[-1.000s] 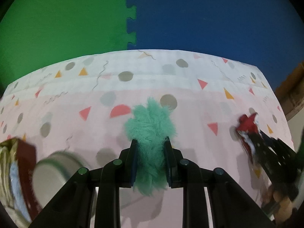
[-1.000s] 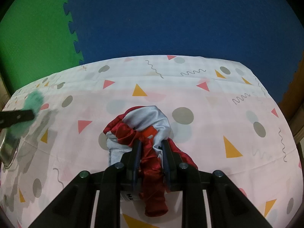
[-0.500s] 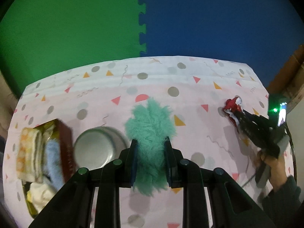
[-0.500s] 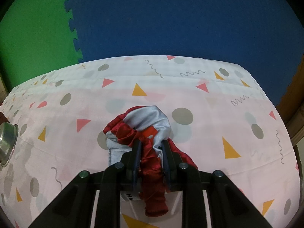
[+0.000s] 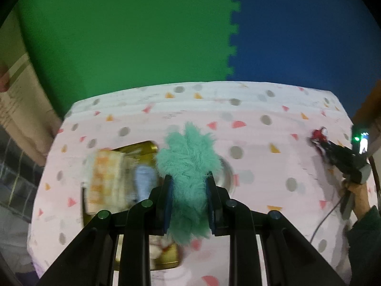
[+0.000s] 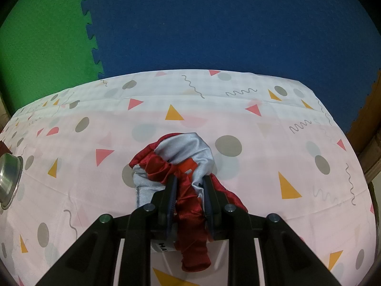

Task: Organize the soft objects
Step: 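Carry the green scrunchie into the gold tin and open the left gripper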

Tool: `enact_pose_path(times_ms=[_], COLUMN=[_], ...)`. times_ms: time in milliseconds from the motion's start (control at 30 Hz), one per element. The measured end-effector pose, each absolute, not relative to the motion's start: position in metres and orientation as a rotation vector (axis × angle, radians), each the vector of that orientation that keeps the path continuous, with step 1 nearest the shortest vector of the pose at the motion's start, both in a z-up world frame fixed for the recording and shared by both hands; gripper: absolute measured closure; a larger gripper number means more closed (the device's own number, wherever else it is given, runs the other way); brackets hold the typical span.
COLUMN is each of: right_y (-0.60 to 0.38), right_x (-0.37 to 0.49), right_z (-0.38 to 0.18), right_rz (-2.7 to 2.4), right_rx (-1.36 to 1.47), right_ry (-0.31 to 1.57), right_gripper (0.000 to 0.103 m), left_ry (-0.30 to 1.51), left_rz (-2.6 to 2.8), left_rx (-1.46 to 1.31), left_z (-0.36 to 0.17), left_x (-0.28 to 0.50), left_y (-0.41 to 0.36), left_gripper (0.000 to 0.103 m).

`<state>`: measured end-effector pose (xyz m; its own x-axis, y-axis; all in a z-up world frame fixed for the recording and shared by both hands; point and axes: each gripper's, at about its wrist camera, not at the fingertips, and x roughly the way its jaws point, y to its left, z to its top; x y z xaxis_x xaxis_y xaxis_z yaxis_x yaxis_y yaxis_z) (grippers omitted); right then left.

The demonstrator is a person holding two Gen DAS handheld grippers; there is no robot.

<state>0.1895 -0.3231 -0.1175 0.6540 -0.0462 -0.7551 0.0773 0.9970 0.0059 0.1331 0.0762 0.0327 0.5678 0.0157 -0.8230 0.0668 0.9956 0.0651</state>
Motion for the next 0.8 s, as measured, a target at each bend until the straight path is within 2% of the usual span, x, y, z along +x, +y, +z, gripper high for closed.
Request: enact_pose_path(times_ms=[267, 800], right_y=[-0.323, -0.323], right_x=[0.190, 0.190], right_z=[-0.117, -0.117], right_rz=[-0.071, -0.075], right_rx=[0.037, 0.030], right_ry=[0.855, 0.855], right_gripper=[0.080, 0.080], left_ry=[1.022, 1.102], left_rz=[0.050, 0.074], left_rx=[0.053, 0.025], left_z=[0.005, -0.057], left_x=[0.144, 0.182], left_y=[0.128, 0.149], left_gripper=[0.081, 0.076])
